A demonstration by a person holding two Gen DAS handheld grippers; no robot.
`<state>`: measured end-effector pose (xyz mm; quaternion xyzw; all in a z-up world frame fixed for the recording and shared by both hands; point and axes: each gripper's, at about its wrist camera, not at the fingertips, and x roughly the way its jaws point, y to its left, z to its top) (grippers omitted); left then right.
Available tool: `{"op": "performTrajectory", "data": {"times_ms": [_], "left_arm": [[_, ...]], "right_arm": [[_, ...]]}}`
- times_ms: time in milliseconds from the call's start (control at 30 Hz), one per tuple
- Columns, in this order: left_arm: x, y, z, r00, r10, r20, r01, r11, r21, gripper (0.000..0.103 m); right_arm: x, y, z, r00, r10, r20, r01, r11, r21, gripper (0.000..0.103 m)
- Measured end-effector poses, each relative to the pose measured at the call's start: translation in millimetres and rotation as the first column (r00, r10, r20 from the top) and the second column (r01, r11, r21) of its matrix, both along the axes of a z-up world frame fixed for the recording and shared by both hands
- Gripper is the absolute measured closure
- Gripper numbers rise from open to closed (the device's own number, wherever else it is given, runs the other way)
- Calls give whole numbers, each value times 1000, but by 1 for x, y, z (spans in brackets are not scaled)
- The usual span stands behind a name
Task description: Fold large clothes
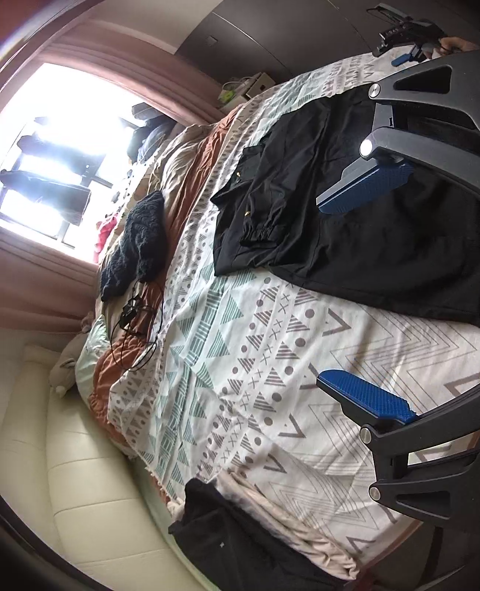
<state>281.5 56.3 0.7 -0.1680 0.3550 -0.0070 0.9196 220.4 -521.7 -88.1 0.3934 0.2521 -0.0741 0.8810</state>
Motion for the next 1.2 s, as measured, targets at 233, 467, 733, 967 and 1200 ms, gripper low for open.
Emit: {"op": "performTrajectory", "data": {"times_ms": [233,467,733,967,1200], "left_arm": [[-50,6,-12,998,-3,64,2,1000,12,16],[-99,7,-31,994,0,108,0,1000,-3,16],[-142,-11,-52,991,-26,130,15,996,89,16],[-160,-23,-81,986,-154,57,147,983,108,16],[-166,-11,-101,989,-145,21,144,988,47,16]], "right_arm": [[-53,-1,37,999,22,36,-18,994,-110,35],[-97,-1,46,999,44,12,-40,975,-220,31],[-133,3,23,992,120,-36,-126,954,-273,31],[-163,-7,-9,991,123,-59,-134,961,-241,31],[-175,-13,-41,983,109,-148,-148,948,-283,31]]}}
